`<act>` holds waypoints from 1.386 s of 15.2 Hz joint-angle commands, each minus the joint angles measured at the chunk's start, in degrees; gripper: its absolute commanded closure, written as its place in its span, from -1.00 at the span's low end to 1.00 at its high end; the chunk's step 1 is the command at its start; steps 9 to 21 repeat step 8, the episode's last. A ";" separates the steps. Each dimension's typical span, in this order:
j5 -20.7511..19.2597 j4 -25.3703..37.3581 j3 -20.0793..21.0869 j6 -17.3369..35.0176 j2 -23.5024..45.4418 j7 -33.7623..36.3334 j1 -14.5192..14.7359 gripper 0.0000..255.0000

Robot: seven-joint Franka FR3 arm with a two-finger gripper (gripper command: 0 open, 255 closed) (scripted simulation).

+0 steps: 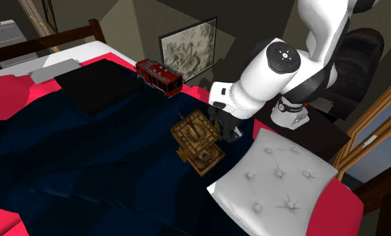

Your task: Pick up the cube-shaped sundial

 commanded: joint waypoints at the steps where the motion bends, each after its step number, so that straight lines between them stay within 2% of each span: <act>1: 0.50 0.91 0.05 -1.13 -0.68 -0.69 0.00 1.00; 6: 1.60 3.52 0.12 -4.30 -1.75 -2.40 0.01 1.00; 21: 1.63 3.60 0.12 -4.40 -1.78 -2.45 0.01 1.00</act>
